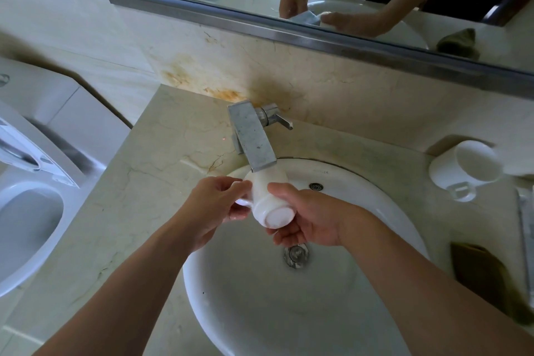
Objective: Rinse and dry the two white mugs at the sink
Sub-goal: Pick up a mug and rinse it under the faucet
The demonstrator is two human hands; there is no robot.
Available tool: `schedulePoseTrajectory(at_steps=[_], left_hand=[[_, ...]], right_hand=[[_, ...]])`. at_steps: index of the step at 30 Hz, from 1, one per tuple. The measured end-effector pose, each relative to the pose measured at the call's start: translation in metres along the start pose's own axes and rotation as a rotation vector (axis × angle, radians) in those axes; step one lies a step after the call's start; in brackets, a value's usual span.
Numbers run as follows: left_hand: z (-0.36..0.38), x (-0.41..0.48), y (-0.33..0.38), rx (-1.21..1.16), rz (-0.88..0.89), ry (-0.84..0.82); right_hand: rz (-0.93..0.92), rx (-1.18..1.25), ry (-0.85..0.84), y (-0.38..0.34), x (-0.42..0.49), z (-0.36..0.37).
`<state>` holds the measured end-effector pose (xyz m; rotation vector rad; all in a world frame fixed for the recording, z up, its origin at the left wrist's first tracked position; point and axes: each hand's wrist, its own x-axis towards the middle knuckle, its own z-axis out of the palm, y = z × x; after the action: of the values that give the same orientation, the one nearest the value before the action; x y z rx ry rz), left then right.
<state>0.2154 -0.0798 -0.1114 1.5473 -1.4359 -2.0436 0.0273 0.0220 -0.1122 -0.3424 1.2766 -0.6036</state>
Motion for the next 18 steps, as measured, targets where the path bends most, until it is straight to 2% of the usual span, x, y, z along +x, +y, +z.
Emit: schedulePoseTrajectory(at_steps=[6, 11, 15, 18], left_hand=[[0.001, 0.002, 0.008, -0.116, -0.073, 0.004], [0.003, 0.004, 0.006, -0.115, -0.176, -0.131], [0.008, 0.000, 0.000, -0.255, -0.262, -0.197], [0.017, -0.007, -0.006, -0.296, -0.236, -0.263]], right_hand=[[0.059, 0.002, 0.009, -0.024, -0.002, 0.002], [0.033, -0.129, 0.032, -0.014, -0.007, -0.012], [-0.047, -0.236, 0.059, 0.005, -0.018, -0.026], [-0.098, -0.305, 0.049, 0.007, -0.027, -0.036]])
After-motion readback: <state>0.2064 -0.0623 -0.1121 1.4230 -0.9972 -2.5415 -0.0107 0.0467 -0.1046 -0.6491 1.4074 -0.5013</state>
